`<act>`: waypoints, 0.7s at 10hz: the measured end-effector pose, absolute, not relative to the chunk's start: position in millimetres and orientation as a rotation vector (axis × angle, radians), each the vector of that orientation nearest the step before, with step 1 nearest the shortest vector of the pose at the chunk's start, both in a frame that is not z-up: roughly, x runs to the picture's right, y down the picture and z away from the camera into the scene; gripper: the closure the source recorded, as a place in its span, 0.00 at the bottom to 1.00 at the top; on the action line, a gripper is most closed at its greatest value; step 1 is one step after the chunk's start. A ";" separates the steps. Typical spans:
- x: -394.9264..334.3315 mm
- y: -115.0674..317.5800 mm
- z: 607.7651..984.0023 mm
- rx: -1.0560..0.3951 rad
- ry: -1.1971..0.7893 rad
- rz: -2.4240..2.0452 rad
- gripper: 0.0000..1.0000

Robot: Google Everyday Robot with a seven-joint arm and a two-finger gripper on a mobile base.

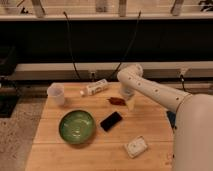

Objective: Place the pepper on the white sponge

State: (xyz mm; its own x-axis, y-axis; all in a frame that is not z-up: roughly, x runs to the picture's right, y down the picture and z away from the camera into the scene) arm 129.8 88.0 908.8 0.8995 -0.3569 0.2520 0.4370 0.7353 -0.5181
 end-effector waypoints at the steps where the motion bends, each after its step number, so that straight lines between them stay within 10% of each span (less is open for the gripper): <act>1: 128.1 89.5 910.5 -0.608 -0.142 -0.451 0.20; 7: 123.8 94.1 920.6 -0.625 -0.157 -0.509 0.20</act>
